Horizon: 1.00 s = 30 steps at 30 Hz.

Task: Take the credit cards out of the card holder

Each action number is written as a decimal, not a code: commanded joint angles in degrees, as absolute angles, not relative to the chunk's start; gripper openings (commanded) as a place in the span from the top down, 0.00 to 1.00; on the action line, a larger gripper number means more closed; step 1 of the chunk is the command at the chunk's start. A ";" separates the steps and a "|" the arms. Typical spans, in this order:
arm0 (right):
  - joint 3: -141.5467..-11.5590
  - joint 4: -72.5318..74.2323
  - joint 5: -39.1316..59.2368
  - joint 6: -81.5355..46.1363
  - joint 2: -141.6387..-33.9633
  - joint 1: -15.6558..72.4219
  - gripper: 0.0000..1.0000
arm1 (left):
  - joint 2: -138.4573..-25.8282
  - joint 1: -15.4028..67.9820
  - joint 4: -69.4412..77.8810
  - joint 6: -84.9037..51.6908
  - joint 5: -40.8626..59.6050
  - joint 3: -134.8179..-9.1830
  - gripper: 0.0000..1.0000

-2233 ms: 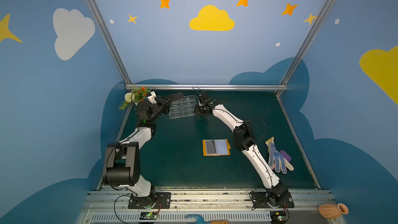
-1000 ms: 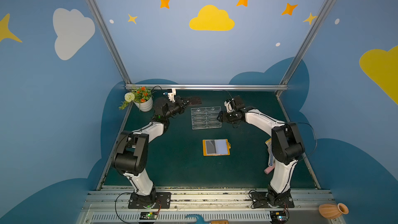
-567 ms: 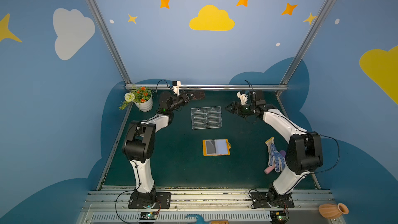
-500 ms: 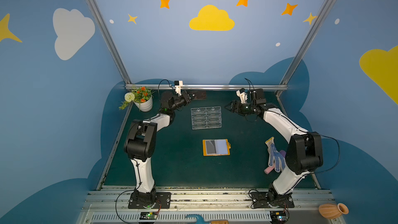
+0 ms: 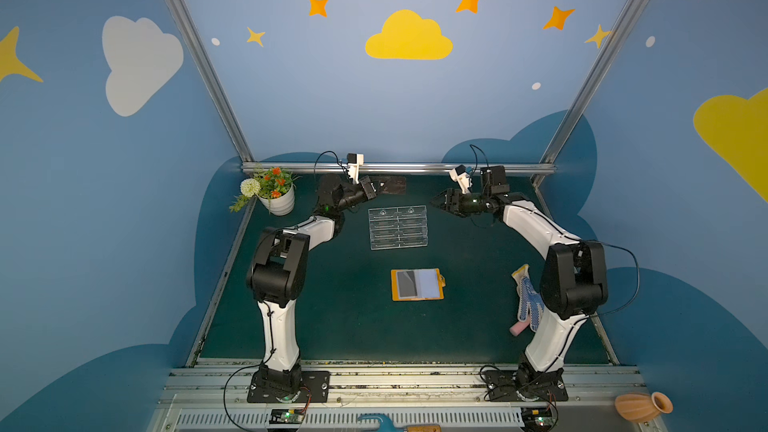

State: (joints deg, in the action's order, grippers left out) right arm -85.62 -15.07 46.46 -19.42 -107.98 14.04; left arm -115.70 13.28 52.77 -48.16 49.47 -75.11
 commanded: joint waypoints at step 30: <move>-90.87 4.60 64.34 -23.49 -115.02 16.35 0.64 | -121.05 18.04 53.15 -48.80 52.94 -81.25 0.96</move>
